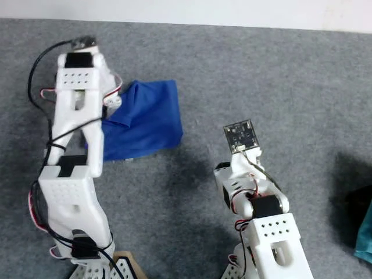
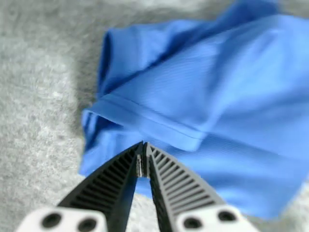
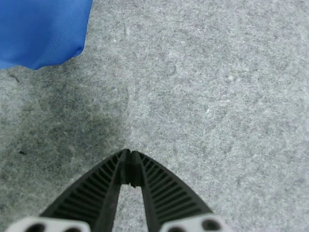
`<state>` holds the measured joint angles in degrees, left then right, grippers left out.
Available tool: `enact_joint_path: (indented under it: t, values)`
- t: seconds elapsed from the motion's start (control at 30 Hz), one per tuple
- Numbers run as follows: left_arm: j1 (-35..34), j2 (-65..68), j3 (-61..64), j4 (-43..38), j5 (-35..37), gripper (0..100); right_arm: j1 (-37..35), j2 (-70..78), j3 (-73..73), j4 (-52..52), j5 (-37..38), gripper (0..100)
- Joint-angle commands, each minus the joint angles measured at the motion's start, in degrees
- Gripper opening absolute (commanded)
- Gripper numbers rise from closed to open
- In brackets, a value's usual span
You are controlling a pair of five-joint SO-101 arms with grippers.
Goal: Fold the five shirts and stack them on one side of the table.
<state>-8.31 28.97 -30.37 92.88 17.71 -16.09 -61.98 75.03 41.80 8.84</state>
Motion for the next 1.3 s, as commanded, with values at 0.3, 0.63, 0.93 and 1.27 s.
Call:
enact_joint_path:
  t: [0.3, 0.63, 0.93, 1.27]
  values:
    - [14.3, -1.2, 4.9, 2.1, 0.2, 1, -0.5, 0.2, -0.3, -1.4, -0.4, 0.8]
    - [7.7, -1.3, 11.5, -14.4, 0.4, 1, -0.5, 0.2, -0.3, -1.4, -0.4, 0.8]
    - [2.0, -1.3, 11.5, -22.5, 0.5, 1, -0.5, 0.2, -0.3, -1.4, -0.4, 0.8]
    - [-4.2, -1.4, 5.8, -26.3, 0.5, 1, -0.5, 0.2, -0.3, -1.4, -0.4, 0.8]
